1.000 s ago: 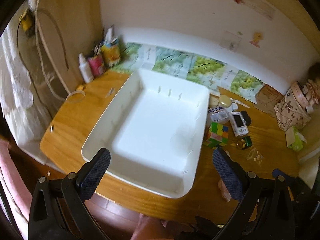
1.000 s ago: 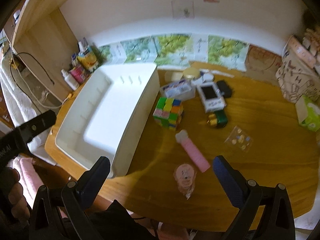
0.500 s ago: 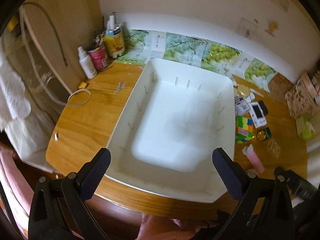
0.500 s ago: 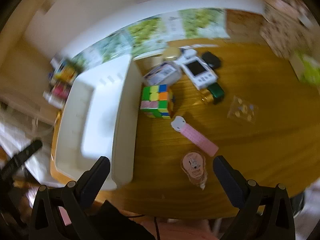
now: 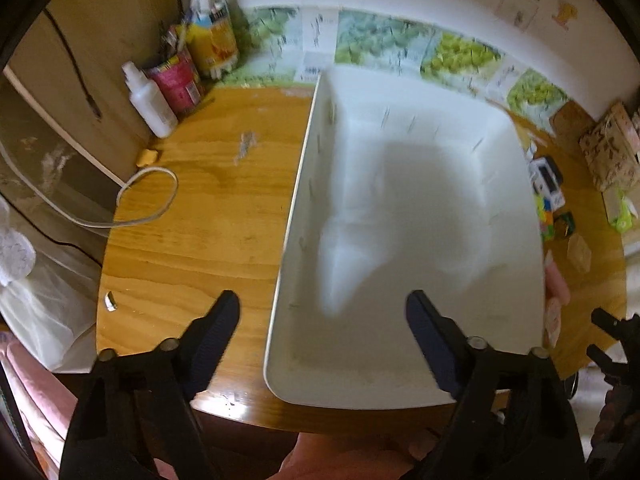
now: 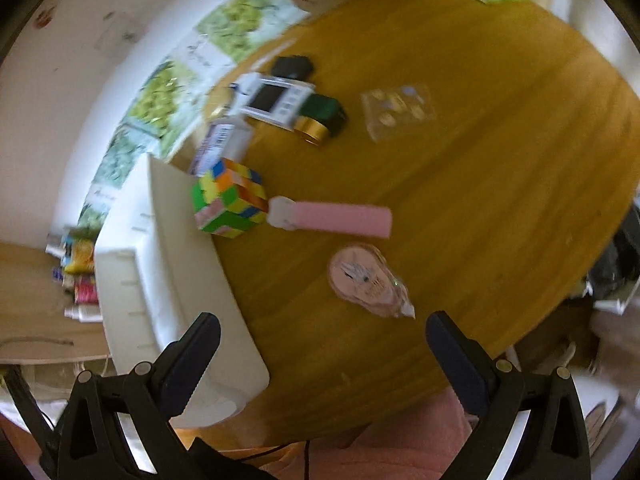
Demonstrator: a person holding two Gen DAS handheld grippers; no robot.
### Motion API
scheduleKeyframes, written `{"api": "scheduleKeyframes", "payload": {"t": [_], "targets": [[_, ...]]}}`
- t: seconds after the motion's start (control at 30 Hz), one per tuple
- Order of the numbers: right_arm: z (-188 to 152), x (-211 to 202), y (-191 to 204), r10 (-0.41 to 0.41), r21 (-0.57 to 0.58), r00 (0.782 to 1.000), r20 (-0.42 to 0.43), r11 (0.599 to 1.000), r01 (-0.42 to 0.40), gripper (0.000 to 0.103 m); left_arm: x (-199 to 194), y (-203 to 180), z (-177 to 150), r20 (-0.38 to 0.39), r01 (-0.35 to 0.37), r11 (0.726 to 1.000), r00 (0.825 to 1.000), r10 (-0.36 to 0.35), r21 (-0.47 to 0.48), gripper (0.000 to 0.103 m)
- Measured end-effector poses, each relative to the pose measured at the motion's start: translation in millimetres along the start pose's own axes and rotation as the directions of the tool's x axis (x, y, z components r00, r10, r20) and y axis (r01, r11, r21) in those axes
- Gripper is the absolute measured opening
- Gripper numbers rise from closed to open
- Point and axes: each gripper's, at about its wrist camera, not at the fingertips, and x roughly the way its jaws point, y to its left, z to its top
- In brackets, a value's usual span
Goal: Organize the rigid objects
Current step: 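Grasp the pink correction-tape dispenser with the right gripper while left holds bin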
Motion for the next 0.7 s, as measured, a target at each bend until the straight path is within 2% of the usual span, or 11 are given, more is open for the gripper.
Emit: {"api": "scheduleKeyframes", "payload": {"t": [0.1,0.3,0.47,0.6,0.67,0.7], "targets": [[-6,9,-8,-0.009,0.059,1.0,-0.01,0.998,0.01,0.103,14,5,-2,-0.043,0.013,1.0,0.999,-0.013,0.016,0.077],[-4,28,-18,-0.013,0.179,0.999,-0.033,0.984,0.018,0.103,41,18,-6,-0.141,0.017,1.0,0.99,-0.017,0.001,0.056],[4,47,-21,-0.02,0.268,0.998,-0.066,0.963,0.037,0.103,56,25,-7,-0.186,0.041,0.999,0.982,-0.044,-0.02,0.038],[6,58,-26,-0.047,0.322,0.995,-0.084,0.944,0.071,0.103,66,31,-5,-0.209,0.03,0.999,0.977,-0.038,-0.042,0.035],[9,63,-27,-0.057,0.336,0.994,-0.095,0.938,0.086,0.103,72,33,-3,-0.226,0.027,0.998,0.973,-0.037,-0.05,0.021],[10,66,-28,-0.06,0.344,0.993,-0.102,0.934,0.091,0.102,76,37,-2,-0.236,0.027,0.998,0.971,-0.039,-0.054,0.018]]}}
